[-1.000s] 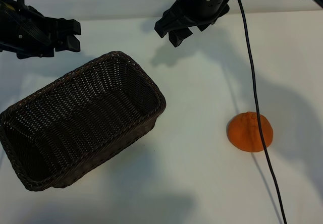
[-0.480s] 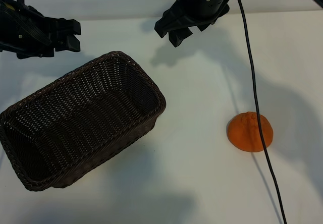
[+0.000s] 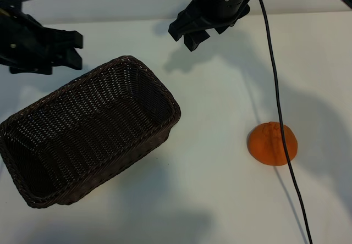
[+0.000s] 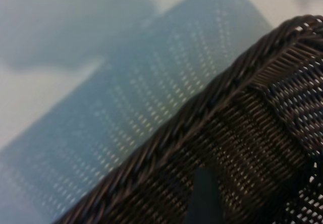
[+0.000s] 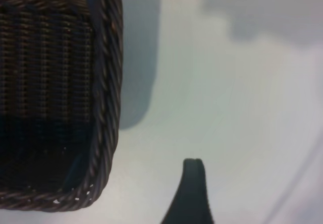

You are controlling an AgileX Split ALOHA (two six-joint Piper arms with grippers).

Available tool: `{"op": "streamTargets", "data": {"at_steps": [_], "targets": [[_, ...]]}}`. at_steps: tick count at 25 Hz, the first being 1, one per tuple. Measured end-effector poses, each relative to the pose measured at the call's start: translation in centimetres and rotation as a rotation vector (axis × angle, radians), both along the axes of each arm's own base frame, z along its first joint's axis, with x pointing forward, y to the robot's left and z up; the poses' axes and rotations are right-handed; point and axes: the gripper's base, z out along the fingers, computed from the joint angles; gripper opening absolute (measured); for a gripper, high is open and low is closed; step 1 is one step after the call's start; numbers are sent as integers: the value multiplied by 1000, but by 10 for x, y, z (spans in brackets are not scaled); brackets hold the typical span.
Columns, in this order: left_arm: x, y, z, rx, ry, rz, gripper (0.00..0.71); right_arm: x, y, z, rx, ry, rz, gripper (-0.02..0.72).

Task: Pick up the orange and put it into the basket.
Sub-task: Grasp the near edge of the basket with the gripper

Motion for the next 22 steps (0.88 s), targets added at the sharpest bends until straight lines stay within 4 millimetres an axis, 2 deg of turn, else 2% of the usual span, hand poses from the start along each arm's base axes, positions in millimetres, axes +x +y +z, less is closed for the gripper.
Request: {"op": "streamTargets", "data": {"at_steps": [5,7,10,15,22], "targets": [[-28,7,40,2,-88,73,588,0,0,0,0,0,0,595],[-39,11,48,19,-97,94,588,0,0,0,0,0,0,595],[-59,16,40,32,-77,138,582,0,0,0,0,0,0,595],[-101,22,2,-8,-36,247,565,0,0,0,0,0,0,595],[-155,31,-8,-64,-103,364,564,0,0,0,0,0,1,595]]}}
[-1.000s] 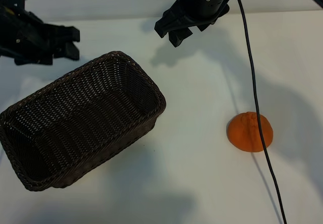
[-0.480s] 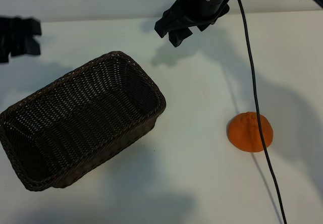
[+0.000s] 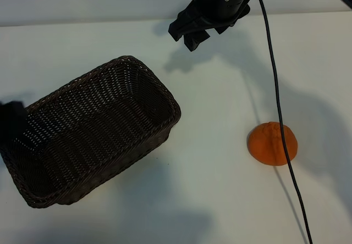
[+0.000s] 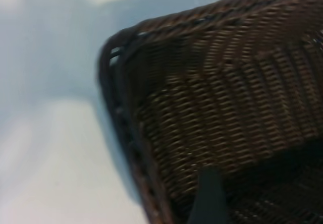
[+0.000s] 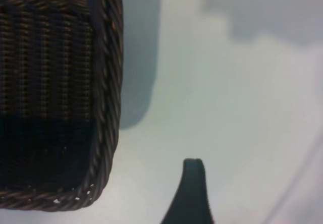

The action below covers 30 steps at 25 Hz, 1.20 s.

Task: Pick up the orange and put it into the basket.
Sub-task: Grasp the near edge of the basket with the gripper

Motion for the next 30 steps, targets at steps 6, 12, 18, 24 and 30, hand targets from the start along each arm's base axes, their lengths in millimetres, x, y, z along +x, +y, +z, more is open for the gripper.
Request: {"op": "streamTargets", "data": {"at_steps": [6,12,18,24,30], "targets": [[-31,15,-20,24,9,187,563,0,0,0,0,0,-1,595],[-37,21,-45,50,60,261,563,0,0,0,2,1,-1,595],[-29,21,-72,65,126,276,563,0,0,0,2,1,0,595],[-6,16,-89,45,141,249,559,0,0,0,1,0,6,595],[21,9,-100,7,97,204,557,0,0,0,-2,-2,13,595]]}}
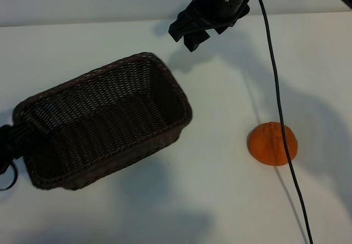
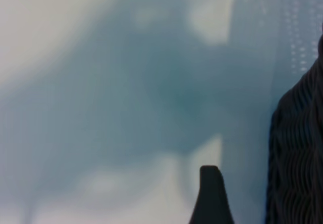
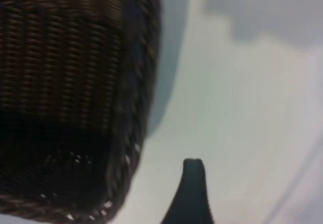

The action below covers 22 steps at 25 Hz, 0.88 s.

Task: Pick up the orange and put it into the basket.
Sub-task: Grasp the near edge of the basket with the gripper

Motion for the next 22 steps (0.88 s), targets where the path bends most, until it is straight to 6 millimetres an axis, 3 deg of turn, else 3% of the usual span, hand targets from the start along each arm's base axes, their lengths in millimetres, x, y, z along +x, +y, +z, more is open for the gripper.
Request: {"op": "streamTargets", "data": {"at_steps": [8,22], "targets": [[9,-5,0,-60,-78,-6,556,0,0,0,-1,-1,4,595],[-15,0,11,-37,-63,8,589,0,0,0,2,1,7,595]]}}
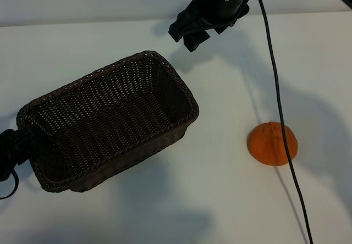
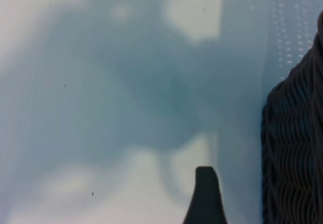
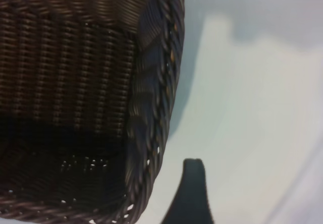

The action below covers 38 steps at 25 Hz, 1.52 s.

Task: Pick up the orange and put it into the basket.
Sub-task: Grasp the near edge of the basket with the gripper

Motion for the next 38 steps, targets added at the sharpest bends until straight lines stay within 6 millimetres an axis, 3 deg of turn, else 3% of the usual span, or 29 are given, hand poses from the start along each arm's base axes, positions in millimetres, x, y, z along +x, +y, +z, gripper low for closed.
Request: {"op": "streamTargets", "data": {"at_steps": [12,21,38], "targets": [[-1,-7,1,-60,11,-40,588,0,0,0,4,2,4,595],[5,-8,16,-49,19,-75,588,-1,2,0,26,12,5,595],[0,-10,14,-84,68,-58,588,-1,3,0,23,9,22,595]]}}
